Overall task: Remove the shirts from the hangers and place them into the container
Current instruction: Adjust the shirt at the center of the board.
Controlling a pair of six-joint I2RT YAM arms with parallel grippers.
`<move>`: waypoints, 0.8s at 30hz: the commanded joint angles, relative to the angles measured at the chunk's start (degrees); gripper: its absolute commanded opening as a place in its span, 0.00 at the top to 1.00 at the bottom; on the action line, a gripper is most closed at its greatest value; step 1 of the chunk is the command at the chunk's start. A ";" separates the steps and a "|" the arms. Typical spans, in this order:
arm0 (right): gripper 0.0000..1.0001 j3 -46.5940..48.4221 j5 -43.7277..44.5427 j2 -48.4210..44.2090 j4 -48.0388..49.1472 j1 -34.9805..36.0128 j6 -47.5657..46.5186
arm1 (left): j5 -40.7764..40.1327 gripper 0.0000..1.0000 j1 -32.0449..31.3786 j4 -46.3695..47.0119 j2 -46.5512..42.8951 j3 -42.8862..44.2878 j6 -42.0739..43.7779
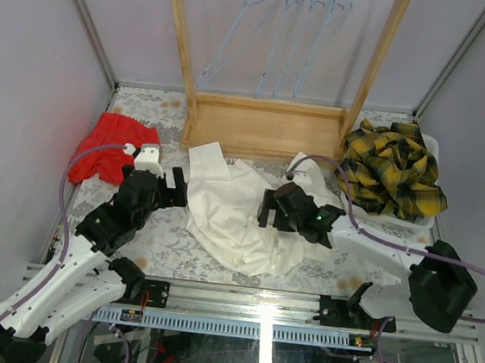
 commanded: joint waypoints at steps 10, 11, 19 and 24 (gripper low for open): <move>0.01 16.47 6.75 28.68 -17.98 4.82 -6.69 | 0.38 0.00 0.48 3.85 -0.64 -0.22 0.83; 0.01 16.05 6.26 29.78 -17.47 5.39 -6.88 | 0.39 0.00 0.48 3.92 -0.53 -0.27 0.82; 0.52 13.46 9.11 29.27 -14.83 11.80 -5.07 | 0.75 0.00 0.48 4.07 0.11 -0.12 1.01; 1.00 11.66 12.48 15.05 -11.66 12.65 -6.02 | 0.88 0.00 0.52 4.04 -0.12 -0.23 1.01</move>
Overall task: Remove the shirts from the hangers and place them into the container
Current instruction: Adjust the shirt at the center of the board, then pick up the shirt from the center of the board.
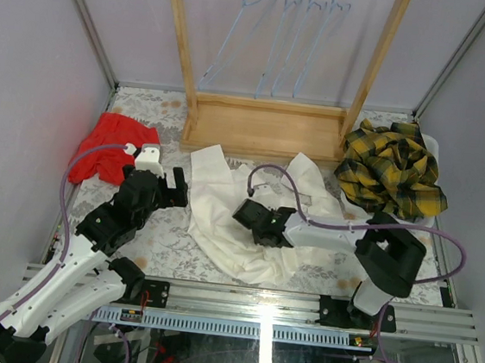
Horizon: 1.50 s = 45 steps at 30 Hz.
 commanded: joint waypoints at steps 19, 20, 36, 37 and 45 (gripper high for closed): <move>0.96 0.35 -3.43 -49.57 4.58 1.71 -19.70 | 0.53 0.00 0.48 4.07 -0.63 -0.18 1.01; 0.93 -2.06 0.38 -49.41 4.35 1.73 -17.36 | 0.53 0.00 0.48 4.02 -0.66 -0.20 0.95; 0.01 0.47 -8.46 -17.91 -3.49 -13.59 -11.99 | 1.41 0.00 0.47 3.85 -0.07 -0.22 0.75; 0.01 0.61 -8.90 -16.05 -3.23 -13.69 -11.50 | 1.41 0.00 0.48 3.90 -0.07 -0.27 0.75; 0.01 1.09 -12.24 1.35 -3.12 -13.90 -11.06 | 1.76 0.00 0.48 3.89 0.15 -0.13 0.75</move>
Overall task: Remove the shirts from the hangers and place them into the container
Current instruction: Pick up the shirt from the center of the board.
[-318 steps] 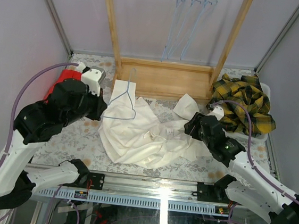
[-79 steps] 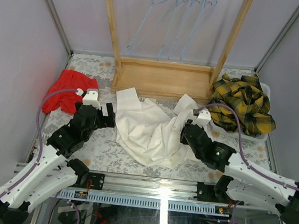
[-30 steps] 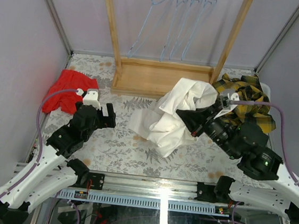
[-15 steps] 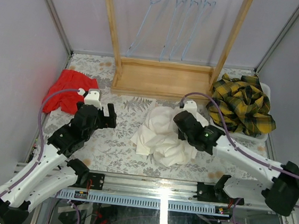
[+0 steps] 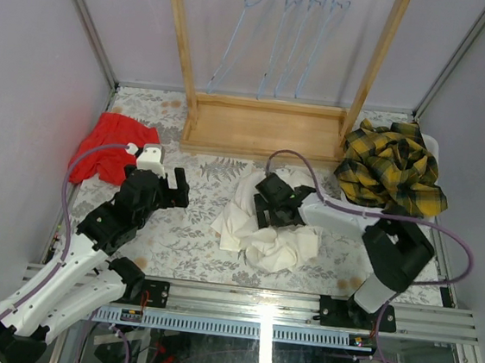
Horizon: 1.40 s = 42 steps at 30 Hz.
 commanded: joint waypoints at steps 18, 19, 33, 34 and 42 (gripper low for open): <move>1.00 -10.07 19.69 -10.21 5.88 9.52 6.01 | 0.62 0.00 0.24 3.82 0.15 -0.04 0.64; 1.00 -9.91 21.36 -13.19 6.18 10.36 5.28 | 0.70 0.00 0.24 3.85 0.12 -0.04 0.65; 1.00 -10.87 42.92 -52.67 28.90 13.92 -24.82 | 0.51 0.00 0.19 3.90 -0.54 -0.13 0.77; 1.00 -10.28 43.97 -52.97 31.15 13.94 -28.33 | 0.51 0.00 0.23 3.94 -0.53 -0.13 0.78; 1.00 -0.11 44.87 -45.77 35.89 4.74 -49.17 | 0.92 0.00 0.24 3.91 -0.44 -0.17 0.95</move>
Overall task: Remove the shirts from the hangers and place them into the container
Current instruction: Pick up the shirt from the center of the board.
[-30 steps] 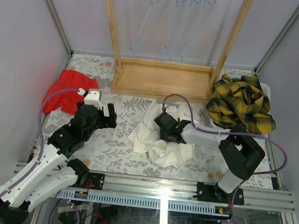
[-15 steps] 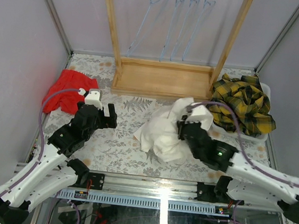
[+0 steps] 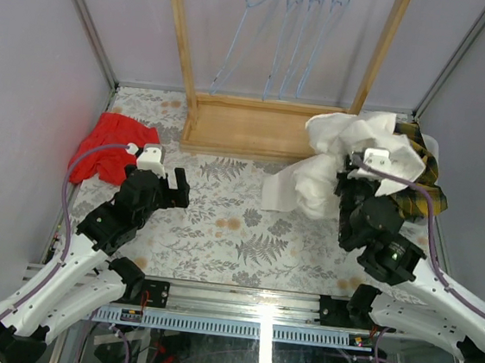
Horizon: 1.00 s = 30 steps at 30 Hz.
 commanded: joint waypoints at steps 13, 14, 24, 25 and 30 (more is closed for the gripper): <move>1.00 47.33 -27.27 24.99 -34.19 -51.20 10.27 | 0.78 0.00 0.25 3.79 -0.51 -0.22 0.88; 1.00 49.90 -27.40 26.58 -34.97 -52.80 10.36 | 0.76 0.00 0.24 3.80 -0.63 -0.29 0.86; 0.97 33.31 -40.33 35.56 -34.78 -66.34 21.64 | 0.54 0.00 0.19 3.98 -1.28 -0.53 0.94; 0.96 31.70 -42.72 38.21 -36.40 -67.15 22.80 | 0.62 0.00 0.23 3.98 -1.10 -0.43 1.07; 0.89 22.72 -52.70 49.73 -35.10 -67.78 25.29 | 1.26 0.00 0.24 3.95 -0.30 -0.32 0.95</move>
